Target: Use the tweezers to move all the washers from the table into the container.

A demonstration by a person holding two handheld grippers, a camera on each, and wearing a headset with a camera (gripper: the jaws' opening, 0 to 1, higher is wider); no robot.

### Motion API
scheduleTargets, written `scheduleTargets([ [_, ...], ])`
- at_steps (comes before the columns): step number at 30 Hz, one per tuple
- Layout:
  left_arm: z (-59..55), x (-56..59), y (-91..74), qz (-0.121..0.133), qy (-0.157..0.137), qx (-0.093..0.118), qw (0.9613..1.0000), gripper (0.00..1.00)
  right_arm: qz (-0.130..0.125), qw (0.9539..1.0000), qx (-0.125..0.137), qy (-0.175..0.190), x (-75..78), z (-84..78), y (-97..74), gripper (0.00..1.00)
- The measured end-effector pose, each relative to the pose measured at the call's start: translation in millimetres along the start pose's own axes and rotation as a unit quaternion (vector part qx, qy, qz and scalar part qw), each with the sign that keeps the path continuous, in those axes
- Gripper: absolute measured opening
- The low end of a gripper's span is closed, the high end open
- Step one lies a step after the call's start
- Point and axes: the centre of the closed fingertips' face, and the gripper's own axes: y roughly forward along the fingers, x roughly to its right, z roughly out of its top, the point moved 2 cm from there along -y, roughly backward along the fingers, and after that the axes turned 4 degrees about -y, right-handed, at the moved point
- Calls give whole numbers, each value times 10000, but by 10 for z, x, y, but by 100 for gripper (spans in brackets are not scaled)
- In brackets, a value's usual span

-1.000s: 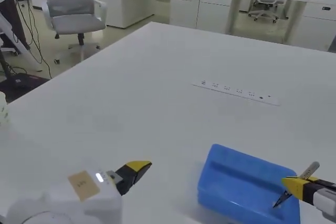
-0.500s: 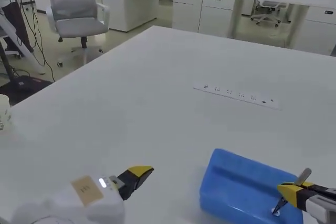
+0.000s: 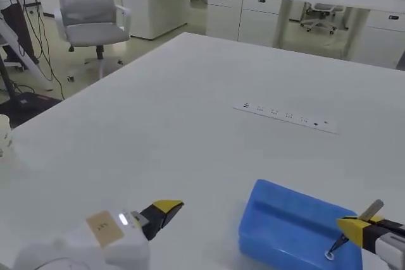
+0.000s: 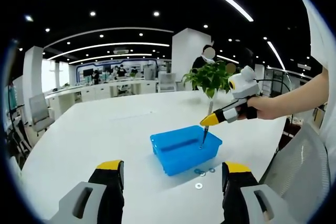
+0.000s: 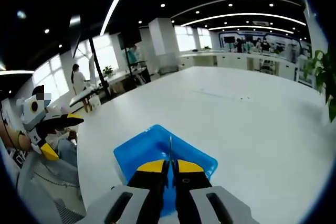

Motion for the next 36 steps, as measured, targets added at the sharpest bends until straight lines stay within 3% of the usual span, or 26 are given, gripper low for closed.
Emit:
scheduleTargets([
  [9,1,-7,-8,28,2,5,10000,77,190,9994,274,57,-222,198,-165,3],
  [17,-7,-1,-8,13,36,-32,10000,76,413,9986,325,38,-428,202,-209,3],
  [29,-23,1,-1,-11,42,-75,10000,75,740,9970,207,82,-727,-15,-149,3],
  [36,-36,3,5,-23,45,-115,9999,75,783,9966,-103,-222,-782,-217,-74,3],
])
